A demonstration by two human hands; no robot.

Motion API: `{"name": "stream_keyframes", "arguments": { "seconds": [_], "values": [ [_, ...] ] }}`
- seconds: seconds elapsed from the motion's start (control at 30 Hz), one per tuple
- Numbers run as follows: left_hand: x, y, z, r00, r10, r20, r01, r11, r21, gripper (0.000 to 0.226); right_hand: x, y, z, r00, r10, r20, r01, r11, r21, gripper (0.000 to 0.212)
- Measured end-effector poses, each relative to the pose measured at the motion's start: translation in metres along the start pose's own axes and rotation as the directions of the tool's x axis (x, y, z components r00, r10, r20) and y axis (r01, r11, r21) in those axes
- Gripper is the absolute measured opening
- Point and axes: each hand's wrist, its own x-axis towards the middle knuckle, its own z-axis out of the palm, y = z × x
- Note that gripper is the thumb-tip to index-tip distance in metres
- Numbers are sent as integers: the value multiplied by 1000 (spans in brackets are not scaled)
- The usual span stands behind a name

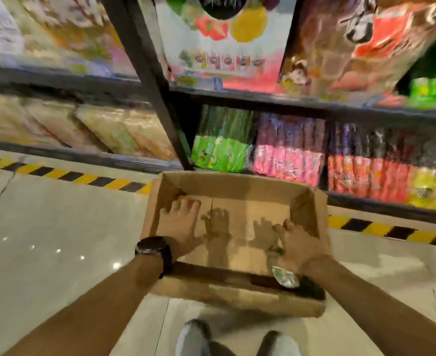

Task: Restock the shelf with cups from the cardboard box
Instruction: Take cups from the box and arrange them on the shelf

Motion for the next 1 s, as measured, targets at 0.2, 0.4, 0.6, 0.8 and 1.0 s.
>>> {"name": "stream_keyframes", "arguments": {
  "seconds": [0.2, 0.4, 0.6, 0.8, 1.0],
  "values": [
    [111, -34, 111, 998, -41, -46, 48, 985, 165, 70, 113, 16, 98, 944, -30, 328, 90, 982, -169, 70],
    [155, -41, 150, 994, -34, -100, 49, 988, 146, 70, 141, 18, 133, 907, 146, 395, 97, 840, -534, 70],
    [158, -44, 146, 993, -20, -112, 34, 991, 128, 63, 135, 4, 135, 863, 218, 456, 133, 771, -622, 72],
    [148, -21, 147, 995, -41, -90, 9, 943, -331, 80, 136, 27, 115, 994, -96, -56, 74, 951, -301, 88],
    [145, 13, 171, 993, 75, -93, -113, 839, -532, 112, 149, 21, 130, 897, -197, -395, 196, 980, -43, 81]
  ]
}}
